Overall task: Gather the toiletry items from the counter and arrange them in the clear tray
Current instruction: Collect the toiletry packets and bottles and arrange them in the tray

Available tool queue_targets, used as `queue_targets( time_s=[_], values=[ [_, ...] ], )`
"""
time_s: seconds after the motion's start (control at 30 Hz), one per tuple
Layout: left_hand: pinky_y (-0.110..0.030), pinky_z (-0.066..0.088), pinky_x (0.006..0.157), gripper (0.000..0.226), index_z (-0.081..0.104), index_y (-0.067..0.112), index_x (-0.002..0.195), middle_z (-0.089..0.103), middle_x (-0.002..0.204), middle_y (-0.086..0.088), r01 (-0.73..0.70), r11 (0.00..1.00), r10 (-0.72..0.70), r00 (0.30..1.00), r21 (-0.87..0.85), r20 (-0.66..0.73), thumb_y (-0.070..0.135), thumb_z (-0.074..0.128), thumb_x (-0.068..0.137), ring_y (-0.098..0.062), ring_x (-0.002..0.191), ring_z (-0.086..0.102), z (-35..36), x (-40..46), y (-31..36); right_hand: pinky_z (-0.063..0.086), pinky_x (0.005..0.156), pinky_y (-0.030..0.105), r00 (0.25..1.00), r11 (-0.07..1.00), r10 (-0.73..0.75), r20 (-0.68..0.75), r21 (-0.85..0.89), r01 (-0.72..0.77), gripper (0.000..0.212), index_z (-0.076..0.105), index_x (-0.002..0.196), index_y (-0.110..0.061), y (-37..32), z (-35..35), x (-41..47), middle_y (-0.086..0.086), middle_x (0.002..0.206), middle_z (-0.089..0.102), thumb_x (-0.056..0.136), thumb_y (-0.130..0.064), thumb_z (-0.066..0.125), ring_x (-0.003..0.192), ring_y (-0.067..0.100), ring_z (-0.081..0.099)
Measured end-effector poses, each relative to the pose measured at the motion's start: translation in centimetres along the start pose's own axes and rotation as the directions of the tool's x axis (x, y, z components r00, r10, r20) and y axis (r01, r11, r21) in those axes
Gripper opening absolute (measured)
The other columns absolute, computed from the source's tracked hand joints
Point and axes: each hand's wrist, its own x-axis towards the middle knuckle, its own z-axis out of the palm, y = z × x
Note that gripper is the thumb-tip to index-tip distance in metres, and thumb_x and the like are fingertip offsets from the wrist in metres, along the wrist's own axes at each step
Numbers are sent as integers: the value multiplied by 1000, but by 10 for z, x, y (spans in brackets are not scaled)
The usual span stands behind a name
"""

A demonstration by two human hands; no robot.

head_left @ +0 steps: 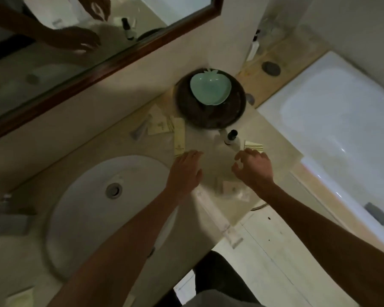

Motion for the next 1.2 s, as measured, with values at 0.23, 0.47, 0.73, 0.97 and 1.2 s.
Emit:
queue_targets(
  time_s=[0.23, 0.47, 0.73, 0.97, 1.2],
  values=[
    [-38, 41, 98, 62, 40, 11, 140, 46, 141, -9, 92, 995, -93, 995, 26, 27, 24, 63, 83, -25, 126, 47, 18, 98, 15, 48, 72, 33, 997, 997, -74, -20, -11, 73, 20, 71, 98, -18, 27, 23, 9, 2, 96, 68, 81, -29, 70, 84, 26, 65],
    [-42, 42, 101, 64, 40, 7, 136, 45, 140, -16, 365, 910, -338, 928, 196, -157, 25, 59, 78, -32, 124, 46, -20, 73, -96, 48, 72, 41, 888, 946, -320, -331, -55, 320, 19, 66, 87, -8, -2, 36, 33, 12, 92, 65, 75, -17, 78, 83, 32, 60],
    [-46, 51, 82, 47, 43, -1, 133, 56, 117, -22, 421, 842, -418, 904, 338, -85, 19, 52, 91, -38, 99, 57, -25, 55, -151, 43, 92, 36, 932, 760, -319, 172, -541, 360, 16, 67, 98, -17, -42, 19, 98, 2, 97, 62, 83, -18, 62, 95, 23, 56],
    [-38, 51, 75, 63, 32, 0, 143, 51, 121, -19, 386, 858, -402, 915, 340, -26, 8, 57, 86, -31, 97, 56, -36, -17, -150, 42, 85, 33, 924, 825, -296, 241, -423, 375, 13, 64, 104, -16, -99, 29, 61, 2, 99, 61, 92, -17, 60, 92, 20, 56],
    [-40, 48, 77, 68, 26, 0, 148, 50, 123, -17, 371, 865, -389, 921, 337, -15, 12, 54, 87, -30, 98, 54, -79, -155, -156, 47, 72, 40, 821, 750, -537, 195, -335, 570, 20, 67, 90, -10, -243, 41, -17, 10, 89, 63, 71, -8, 71, 83, 30, 60]
  ],
)
